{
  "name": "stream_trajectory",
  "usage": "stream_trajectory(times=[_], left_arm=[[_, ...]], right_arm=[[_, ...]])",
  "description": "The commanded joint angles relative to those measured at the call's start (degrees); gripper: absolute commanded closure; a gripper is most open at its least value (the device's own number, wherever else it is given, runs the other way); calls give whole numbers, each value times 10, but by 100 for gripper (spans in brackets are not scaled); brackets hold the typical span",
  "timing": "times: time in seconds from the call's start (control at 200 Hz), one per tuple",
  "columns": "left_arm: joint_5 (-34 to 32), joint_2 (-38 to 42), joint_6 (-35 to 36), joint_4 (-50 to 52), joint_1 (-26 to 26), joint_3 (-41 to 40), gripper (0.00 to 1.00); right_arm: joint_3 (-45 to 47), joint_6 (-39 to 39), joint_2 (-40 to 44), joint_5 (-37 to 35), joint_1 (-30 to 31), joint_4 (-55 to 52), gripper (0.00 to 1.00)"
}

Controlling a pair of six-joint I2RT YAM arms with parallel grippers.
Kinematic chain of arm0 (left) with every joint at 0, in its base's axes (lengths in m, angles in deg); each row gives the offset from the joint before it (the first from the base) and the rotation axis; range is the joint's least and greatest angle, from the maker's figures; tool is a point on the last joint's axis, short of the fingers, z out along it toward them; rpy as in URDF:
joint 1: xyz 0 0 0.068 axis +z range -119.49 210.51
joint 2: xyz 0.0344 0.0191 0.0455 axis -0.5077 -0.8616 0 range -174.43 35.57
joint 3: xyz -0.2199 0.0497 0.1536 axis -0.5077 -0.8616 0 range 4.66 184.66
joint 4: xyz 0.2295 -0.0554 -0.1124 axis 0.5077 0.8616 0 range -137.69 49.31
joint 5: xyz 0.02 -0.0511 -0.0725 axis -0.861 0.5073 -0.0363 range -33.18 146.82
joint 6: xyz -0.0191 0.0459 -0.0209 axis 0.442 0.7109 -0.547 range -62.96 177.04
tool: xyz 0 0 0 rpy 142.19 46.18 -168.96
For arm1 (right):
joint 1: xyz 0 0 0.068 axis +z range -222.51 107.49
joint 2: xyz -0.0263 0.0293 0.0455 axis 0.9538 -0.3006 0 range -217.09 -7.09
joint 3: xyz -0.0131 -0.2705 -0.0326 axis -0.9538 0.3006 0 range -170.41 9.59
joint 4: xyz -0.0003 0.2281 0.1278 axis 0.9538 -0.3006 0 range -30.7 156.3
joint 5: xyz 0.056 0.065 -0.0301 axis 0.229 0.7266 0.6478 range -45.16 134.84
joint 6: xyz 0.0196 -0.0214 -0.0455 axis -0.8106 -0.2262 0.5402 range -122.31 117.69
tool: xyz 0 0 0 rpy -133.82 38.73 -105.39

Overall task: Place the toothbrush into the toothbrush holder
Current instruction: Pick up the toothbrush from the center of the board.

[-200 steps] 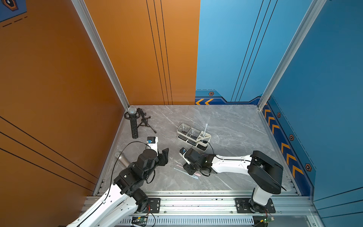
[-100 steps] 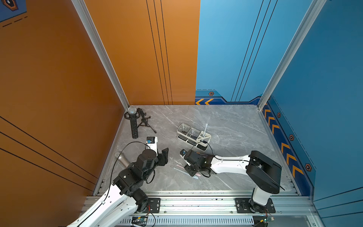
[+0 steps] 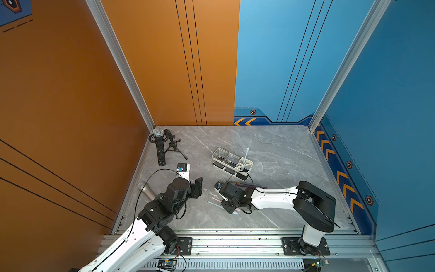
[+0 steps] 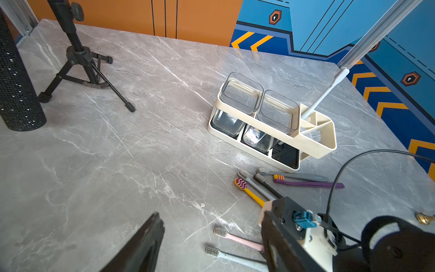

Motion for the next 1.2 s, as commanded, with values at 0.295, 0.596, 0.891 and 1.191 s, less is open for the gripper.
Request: stream_trajectory(times=[0.295, 0.596, 0.891, 1.191], left_arm=[[34, -3, -17, -8, 22, 6, 30], [34, 9, -19, -7, 33, 7, 31], [35, 7, -27, -7, 39, 6, 31], [41, -8, -30, -7, 44, 5, 31]], right_arm=[[-10, -7, -65, 75, -15, -57, 72], [-60, 11, -97, 2, 16, -148, 88], [-61, 1, -96, -2, -2, -145, 100], [-66, -9, -65, 4, -27, -119, 100]])
